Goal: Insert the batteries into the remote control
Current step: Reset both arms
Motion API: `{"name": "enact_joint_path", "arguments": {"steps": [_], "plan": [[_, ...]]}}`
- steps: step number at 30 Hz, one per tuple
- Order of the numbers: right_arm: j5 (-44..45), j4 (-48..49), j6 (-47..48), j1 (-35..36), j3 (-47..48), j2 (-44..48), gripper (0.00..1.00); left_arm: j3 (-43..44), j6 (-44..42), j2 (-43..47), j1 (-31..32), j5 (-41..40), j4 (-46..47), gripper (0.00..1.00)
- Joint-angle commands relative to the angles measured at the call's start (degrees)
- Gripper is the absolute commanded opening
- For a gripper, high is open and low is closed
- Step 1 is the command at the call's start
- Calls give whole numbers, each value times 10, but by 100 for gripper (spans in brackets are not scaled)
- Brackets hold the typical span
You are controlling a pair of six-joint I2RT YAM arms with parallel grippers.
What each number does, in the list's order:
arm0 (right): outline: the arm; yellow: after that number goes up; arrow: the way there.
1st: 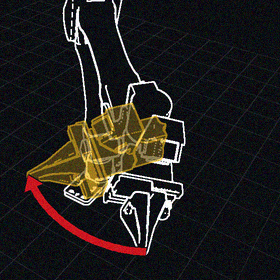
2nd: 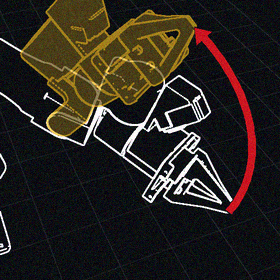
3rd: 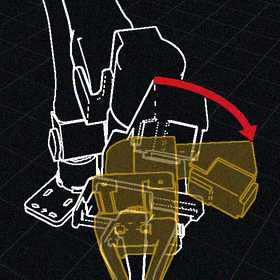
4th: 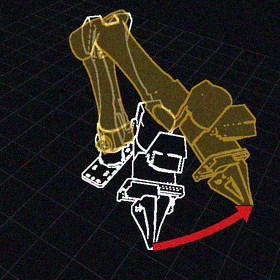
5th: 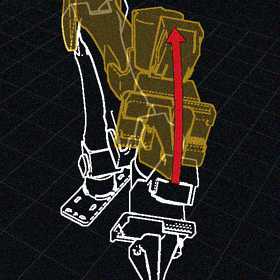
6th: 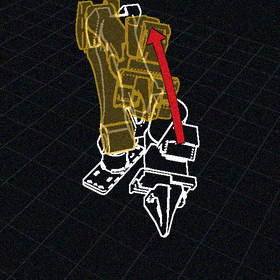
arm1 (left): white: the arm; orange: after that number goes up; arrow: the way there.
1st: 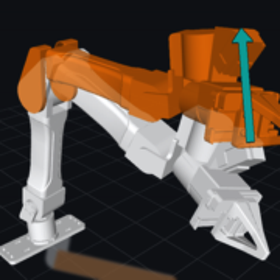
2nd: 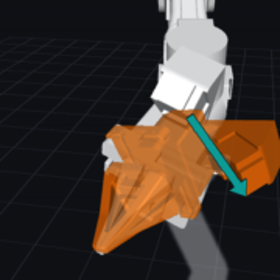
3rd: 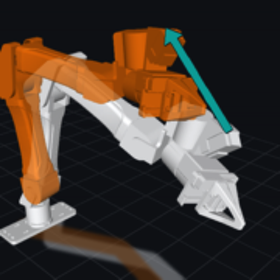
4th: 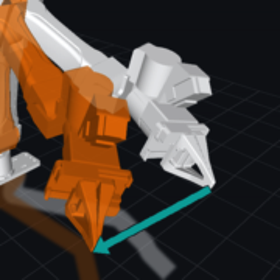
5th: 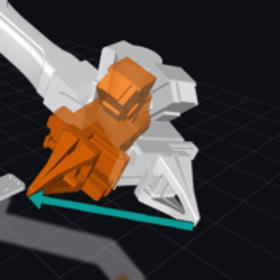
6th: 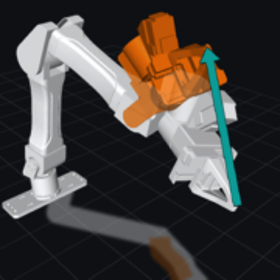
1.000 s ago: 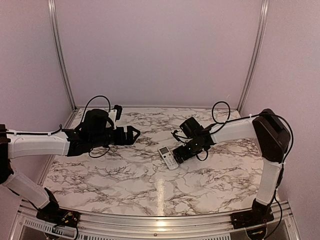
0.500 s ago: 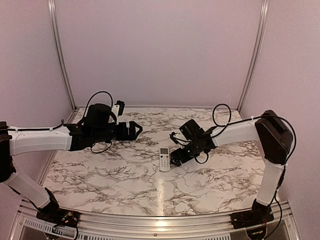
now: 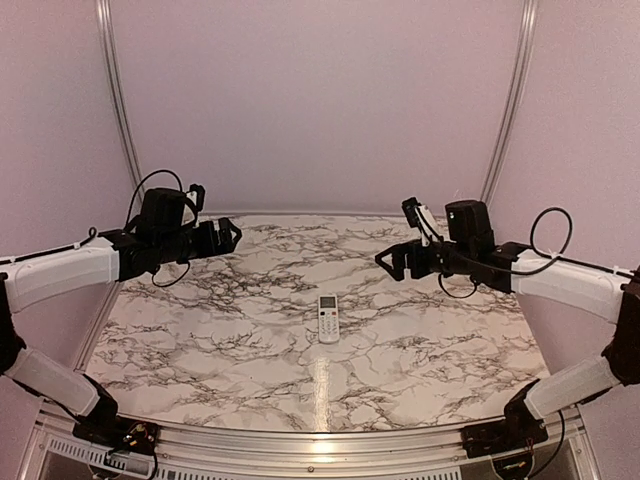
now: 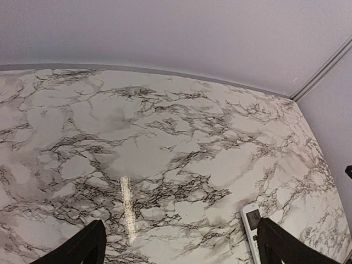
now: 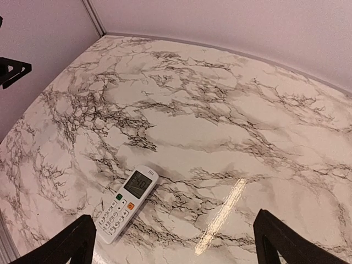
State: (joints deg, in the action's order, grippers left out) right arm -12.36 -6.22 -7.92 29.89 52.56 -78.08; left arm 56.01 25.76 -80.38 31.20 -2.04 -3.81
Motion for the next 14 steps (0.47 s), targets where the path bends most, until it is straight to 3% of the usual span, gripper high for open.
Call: {"name": "enact_joint_path", "arguments": {"steps": [1, 8, 14], "plan": [[-43, 80, -19, -39, -71, 28, 99, -56, 10, 48, -28, -24, -22, 99], [-114, 206, -74, -81, -198, 54, 99, -142, 33, 55, -33, -19, 28, 99], [-136, 253, -92, -81, -235, 63, 99, -156, 39, 53, -33, -13, 61, 99]]}}
